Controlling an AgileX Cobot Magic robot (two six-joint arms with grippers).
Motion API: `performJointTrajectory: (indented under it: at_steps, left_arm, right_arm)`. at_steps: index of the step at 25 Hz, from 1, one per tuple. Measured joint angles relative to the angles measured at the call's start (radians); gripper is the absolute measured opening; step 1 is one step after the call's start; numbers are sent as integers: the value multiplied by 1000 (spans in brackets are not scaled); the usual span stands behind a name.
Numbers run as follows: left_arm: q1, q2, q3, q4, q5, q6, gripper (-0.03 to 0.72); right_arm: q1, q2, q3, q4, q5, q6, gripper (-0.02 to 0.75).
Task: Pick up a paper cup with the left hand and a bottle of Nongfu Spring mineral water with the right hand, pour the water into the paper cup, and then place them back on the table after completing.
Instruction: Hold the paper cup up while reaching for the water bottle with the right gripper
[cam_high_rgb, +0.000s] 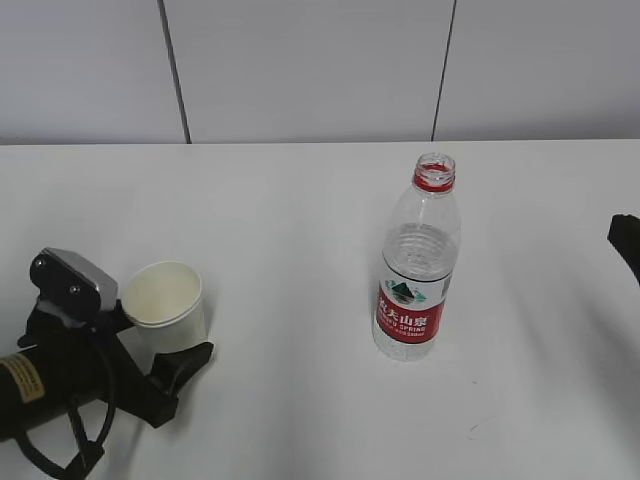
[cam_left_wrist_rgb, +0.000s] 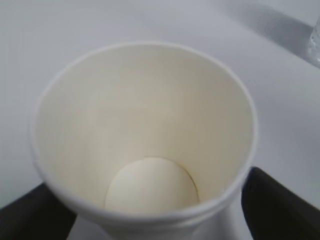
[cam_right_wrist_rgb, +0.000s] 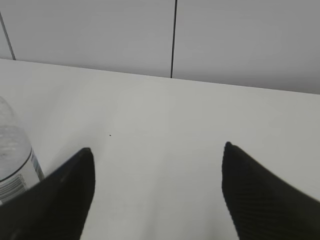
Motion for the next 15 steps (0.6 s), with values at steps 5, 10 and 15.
performJointTrajectory:
  at_steps: [5,10,15]
  left_arm:
    - [0,19,-32,0,1,0,587]
    - [0,22,-34,3,1,0,505]
    - [0,22,-34,39,1,0,428]
  right_arm:
    - [0,0,0,0,0,0,587]
    - [0,0,0,0,0,0,587]
    - [0,4,0,-72,0,18,587]
